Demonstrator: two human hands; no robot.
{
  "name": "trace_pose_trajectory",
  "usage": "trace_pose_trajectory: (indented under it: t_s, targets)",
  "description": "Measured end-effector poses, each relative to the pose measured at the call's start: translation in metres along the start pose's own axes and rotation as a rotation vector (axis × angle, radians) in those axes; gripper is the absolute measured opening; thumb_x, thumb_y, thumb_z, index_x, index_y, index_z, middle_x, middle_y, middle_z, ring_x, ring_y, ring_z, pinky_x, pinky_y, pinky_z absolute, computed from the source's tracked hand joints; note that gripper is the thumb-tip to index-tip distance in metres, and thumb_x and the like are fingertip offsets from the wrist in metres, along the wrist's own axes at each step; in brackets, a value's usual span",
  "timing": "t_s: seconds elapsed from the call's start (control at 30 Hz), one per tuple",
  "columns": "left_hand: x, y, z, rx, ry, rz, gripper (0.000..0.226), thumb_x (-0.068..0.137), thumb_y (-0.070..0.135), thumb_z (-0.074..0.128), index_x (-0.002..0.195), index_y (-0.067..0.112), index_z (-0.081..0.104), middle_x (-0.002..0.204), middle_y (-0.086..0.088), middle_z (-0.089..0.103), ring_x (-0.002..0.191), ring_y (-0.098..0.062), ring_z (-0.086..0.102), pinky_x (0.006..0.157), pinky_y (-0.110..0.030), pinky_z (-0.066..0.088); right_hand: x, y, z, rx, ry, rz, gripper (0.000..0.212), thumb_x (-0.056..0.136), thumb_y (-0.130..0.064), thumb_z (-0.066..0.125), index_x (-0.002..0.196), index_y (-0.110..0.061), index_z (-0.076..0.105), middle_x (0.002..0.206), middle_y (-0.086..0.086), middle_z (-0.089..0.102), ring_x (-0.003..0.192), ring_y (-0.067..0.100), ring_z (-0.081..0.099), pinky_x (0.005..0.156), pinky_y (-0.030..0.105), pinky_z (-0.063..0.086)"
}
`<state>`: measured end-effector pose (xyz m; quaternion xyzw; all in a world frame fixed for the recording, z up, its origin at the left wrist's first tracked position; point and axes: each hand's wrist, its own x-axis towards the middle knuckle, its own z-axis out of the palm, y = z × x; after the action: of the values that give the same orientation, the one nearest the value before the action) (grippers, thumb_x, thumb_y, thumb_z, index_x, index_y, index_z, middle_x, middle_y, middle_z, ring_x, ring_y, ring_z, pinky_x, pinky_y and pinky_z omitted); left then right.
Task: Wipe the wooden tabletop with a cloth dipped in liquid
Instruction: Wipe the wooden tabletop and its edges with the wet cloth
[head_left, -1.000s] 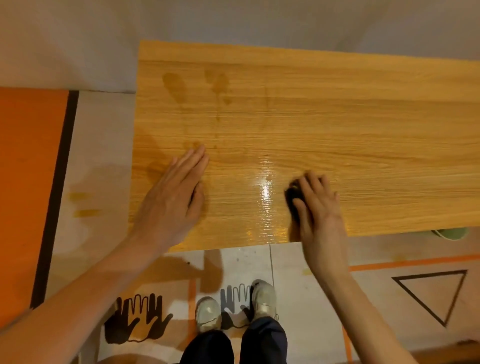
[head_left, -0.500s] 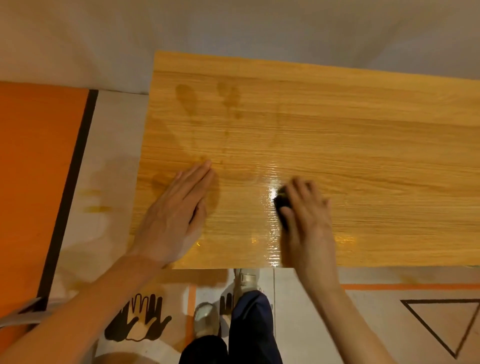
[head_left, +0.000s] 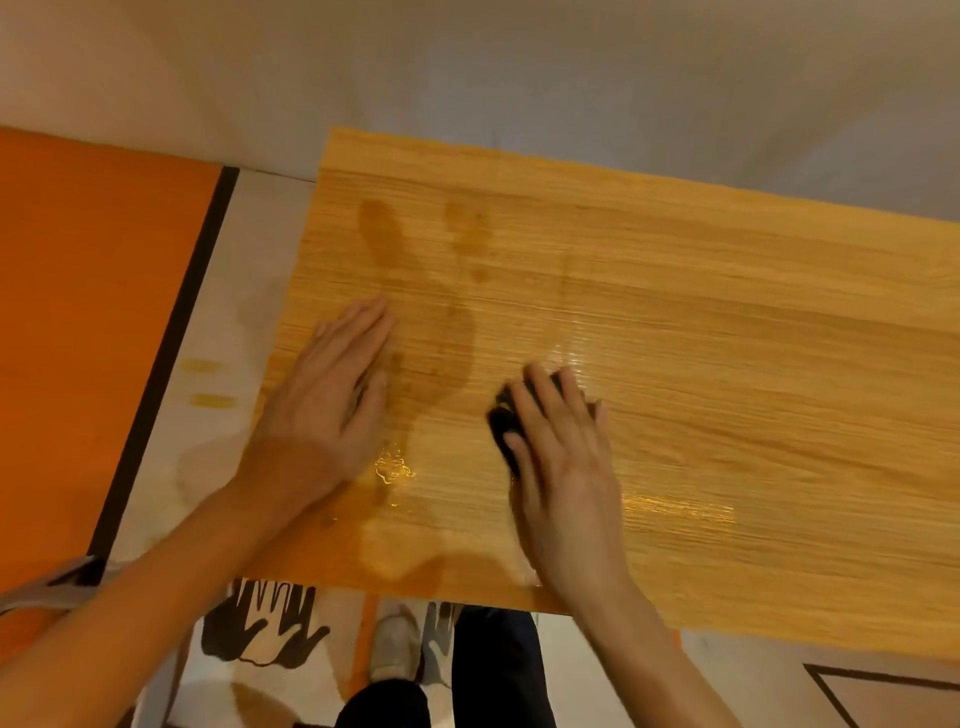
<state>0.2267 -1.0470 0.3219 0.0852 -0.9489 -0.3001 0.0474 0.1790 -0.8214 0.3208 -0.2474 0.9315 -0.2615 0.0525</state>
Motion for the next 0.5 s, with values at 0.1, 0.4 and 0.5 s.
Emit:
trace_pose_trajectory:
  t_s: [0.1, 0.4, 0.5]
  targets:
    - [0.031, -0.006, 0.002, 0.055, 0.012, -0.058, 0.055, 0.105, 0.03, 0.034, 0.157, 0.014, 0.03, 0.165, 0.004, 0.023, 0.151, -0.001, 0.012, 0.125, -0.019, 0.001, 0.03, 0.043, -0.028, 0.025, 0.094, 0.205, 0.042, 0.103, -0.026, 0.038, 0.144, -0.019, 0.042, 0.156, -0.002, 0.031, 0.148, 0.014, 0.01, 0.122, 0.039, 0.002]
    - [0.04, -0.015, 0.015, 0.094, 0.03, -0.008, 0.054, 0.105, 0.023, 0.036, 0.157, 0.007, 0.03, 0.165, -0.005, 0.024, 0.155, -0.017, 0.018, 0.127, -0.039, 0.013, -0.031, -0.006, 0.006, 0.029, -0.016, -0.049, 0.043, 0.104, -0.031, 0.028, 0.141, -0.018, 0.046, 0.153, 0.004, 0.036, 0.147, 0.025, 0.018, 0.119, 0.043, 0.009]
    - [0.04, -0.014, 0.015, 0.085, 0.06, 0.007, 0.053, 0.104, 0.018, 0.041, 0.155, 0.004, 0.034, 0.164, -0.008, 0.028, 0.154, -0.02, 0.022, 0.127, -0.041, 0.016, 0.002, -0.005, 0.009, -0.016, -0.04, -0.083, 0.044, 0.105, -0.031, 0.025, 0.141, -0.019, 0.046, 0.151, 0.004, 0.038, 0.145, 0.025, 0.02, 0.119, 0.043, 0.009]
